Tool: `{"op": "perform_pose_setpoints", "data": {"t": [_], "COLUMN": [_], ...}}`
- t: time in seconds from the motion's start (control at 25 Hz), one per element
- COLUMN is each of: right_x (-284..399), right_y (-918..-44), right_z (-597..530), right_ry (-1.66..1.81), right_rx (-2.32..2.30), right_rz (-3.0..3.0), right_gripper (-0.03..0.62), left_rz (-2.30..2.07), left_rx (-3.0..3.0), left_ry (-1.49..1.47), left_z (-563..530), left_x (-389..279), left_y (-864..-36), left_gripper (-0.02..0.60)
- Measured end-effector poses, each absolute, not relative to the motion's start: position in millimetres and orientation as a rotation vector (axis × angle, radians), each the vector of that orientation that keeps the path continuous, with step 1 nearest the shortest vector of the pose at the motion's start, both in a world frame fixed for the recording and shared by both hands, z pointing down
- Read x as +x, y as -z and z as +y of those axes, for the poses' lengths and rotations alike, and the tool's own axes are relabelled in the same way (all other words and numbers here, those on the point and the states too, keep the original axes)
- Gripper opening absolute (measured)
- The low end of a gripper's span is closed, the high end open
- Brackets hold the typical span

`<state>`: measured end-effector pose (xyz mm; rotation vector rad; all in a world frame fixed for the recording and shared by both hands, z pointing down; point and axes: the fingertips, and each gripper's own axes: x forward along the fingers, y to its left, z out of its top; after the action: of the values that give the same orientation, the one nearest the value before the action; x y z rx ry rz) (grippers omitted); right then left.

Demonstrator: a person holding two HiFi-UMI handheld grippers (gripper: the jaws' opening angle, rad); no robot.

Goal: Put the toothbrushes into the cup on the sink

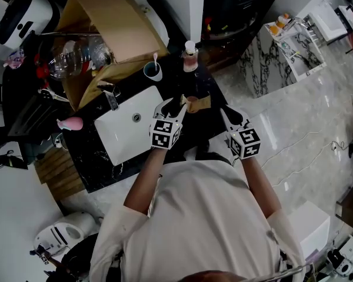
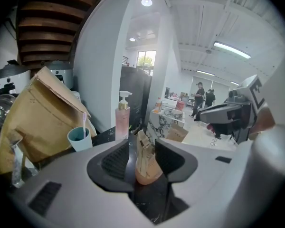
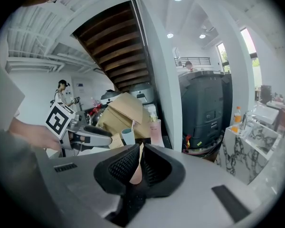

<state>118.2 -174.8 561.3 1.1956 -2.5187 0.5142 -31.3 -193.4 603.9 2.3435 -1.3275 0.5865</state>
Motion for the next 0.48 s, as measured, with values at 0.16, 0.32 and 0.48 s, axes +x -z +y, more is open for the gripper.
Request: {"op": "perform_pose_setpoints", "data": {"t": [0.16, 0.32, 0.48], "right_x": [113.7, 109.8, 106.4], "right_y": [-551.9, -543.2, -533.0], "right_z": [-176.9, -175.5, -170.9], "right_ry": [-0.489, -0.464, -0.452], "right_rx": [1.201, 1.196, 1.199], "right_rz": [-2.531, -2.545, -2.562], "right_gripper": [0.051, 0.051, 0.051], "left_rz": [-1.347, -1.361, -1.379], "left_rx": [2.352, 2.360, 2.363], "left_ry": [-0.558, -0.531, -0.508], "left_z": [-188.6, -182.7, -174.4], "left_x": [-38.2, -45.1, -53.0], "left_y": [-590.9, -579.8, -570.2], "left_gripper": [0.167, 0.149, 0.132]}}
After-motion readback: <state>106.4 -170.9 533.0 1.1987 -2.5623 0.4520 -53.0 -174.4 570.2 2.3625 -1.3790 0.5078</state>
